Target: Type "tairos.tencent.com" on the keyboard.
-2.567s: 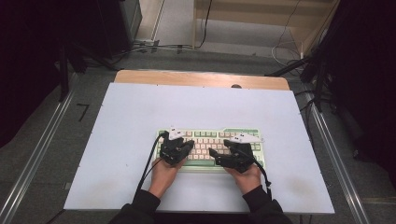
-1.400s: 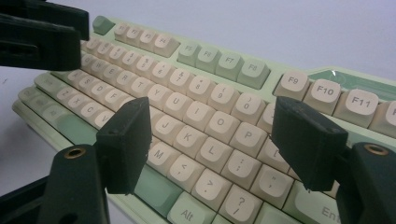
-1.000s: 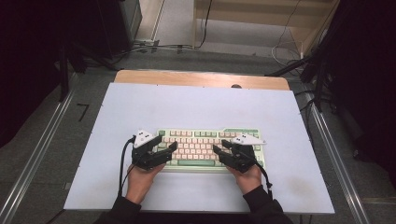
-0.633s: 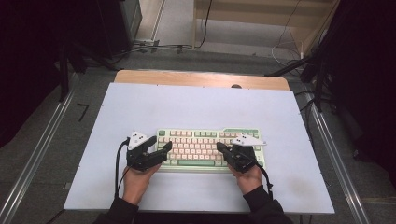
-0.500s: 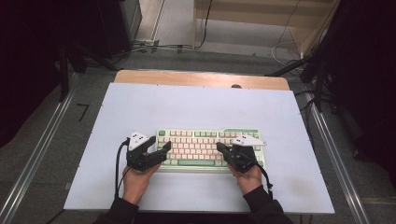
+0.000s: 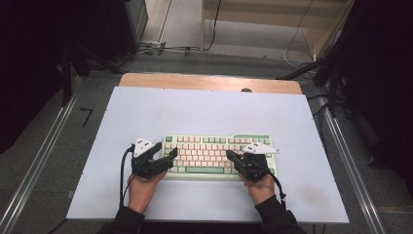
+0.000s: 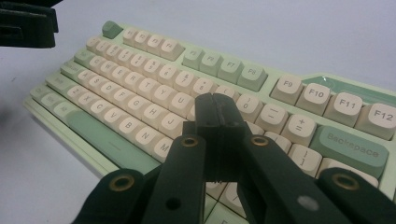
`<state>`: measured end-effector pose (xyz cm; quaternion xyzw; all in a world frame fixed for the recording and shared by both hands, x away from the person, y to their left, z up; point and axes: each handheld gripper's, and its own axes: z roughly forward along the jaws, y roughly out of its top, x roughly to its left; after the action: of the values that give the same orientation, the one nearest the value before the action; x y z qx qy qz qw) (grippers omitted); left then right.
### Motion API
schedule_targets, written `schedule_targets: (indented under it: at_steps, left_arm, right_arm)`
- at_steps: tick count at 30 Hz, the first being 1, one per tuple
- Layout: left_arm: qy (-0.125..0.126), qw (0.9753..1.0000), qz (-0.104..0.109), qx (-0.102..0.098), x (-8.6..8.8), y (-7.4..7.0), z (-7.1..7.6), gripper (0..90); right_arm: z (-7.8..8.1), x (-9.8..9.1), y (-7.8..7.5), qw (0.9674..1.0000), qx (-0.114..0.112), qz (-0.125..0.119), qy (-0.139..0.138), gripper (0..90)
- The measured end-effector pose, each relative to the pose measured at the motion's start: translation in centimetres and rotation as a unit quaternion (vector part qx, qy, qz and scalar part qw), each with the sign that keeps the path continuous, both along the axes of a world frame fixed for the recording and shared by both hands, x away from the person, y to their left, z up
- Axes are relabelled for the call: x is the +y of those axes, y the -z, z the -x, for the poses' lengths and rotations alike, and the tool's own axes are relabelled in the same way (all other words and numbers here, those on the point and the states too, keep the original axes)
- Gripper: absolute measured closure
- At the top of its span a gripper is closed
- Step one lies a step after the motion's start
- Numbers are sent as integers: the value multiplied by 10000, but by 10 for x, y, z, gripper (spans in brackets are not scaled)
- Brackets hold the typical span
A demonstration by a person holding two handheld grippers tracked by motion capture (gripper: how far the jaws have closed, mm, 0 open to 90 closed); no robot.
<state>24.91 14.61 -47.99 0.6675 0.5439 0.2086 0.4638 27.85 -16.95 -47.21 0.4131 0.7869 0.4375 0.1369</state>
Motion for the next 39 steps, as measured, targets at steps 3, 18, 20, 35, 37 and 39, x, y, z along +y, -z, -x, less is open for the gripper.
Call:
schedule_targets:
  at_steps: [3,18,20,35,37,39]
  left_arm:
    - [12,10000,-15,-1,-1,0,0,353]
    - [-3,10000,-3,-13,-1,1,0,353]
    - [6,10000,-2,-11,-2,1,0,353]
    - [72,10000,-19,42,-4,2,0,353]
    - [81,10000,-9,47,-4,2,0,353]
    - [80,10000,-13,53,-4,2,0,353]
  right_arm:
    - [1,-1,1,10000,10,6,-2,873]
    - [7,-2,4,9999,78,98,-46,873]
    - [8,-2,6,9998,118,126,-44,873]
    - [6,-1,12,9993,197,305,-27,872]
    - [5,0,12,9992,217,333,-14,873]
    - [4,0,13,9991,244,357,-6,873]
